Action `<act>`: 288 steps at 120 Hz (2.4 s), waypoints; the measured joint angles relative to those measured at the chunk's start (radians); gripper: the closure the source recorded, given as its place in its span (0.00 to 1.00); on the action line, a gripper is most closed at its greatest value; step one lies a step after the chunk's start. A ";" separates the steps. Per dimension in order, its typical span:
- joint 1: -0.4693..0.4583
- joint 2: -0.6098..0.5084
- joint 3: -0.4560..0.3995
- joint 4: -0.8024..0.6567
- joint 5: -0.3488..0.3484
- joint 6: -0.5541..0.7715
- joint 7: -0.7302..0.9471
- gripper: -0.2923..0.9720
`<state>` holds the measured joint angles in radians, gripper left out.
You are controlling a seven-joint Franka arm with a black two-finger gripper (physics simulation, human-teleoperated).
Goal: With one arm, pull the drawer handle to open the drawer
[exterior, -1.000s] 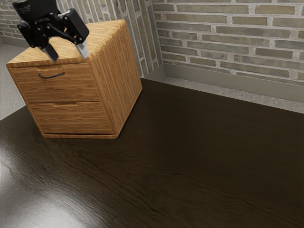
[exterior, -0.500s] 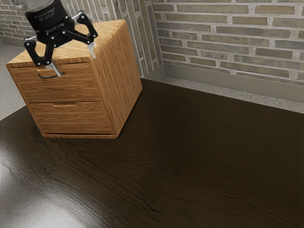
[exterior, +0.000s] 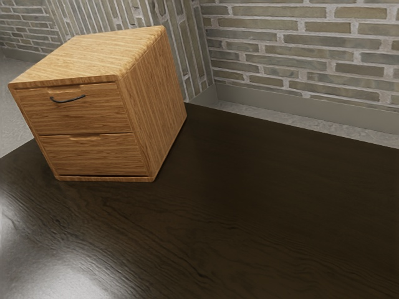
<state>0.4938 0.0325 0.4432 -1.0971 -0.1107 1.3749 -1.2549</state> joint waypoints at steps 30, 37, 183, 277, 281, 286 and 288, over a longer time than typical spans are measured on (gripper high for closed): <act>-0.062 0.011 0.004 0.000 -0.004 0.021 -0.089 0.25; -0.129 0.011 0.003 0.000 -0.004 0.023 -0.105 0.25; -0.285 -0.150 -0.014 -0.513 0.074 0.562 -0.211 0.25; -0.306 -0.141 -0.008 -0.642 0.114 0.868 -0.216 0.25; -0.305 -0.140 -0.009 -0.641 0.115 0.872 -0.216 0.25; -0.304 -0.139 -0.008 -0.640 0.114 0.877 -0.216 0.25; -0.304 -0.138 -0.008 -0.640 0.113 0.878 -0.216 0.25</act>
<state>0.1900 -0.1060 0.4352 -1.7370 0.0022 2.2530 -1.4710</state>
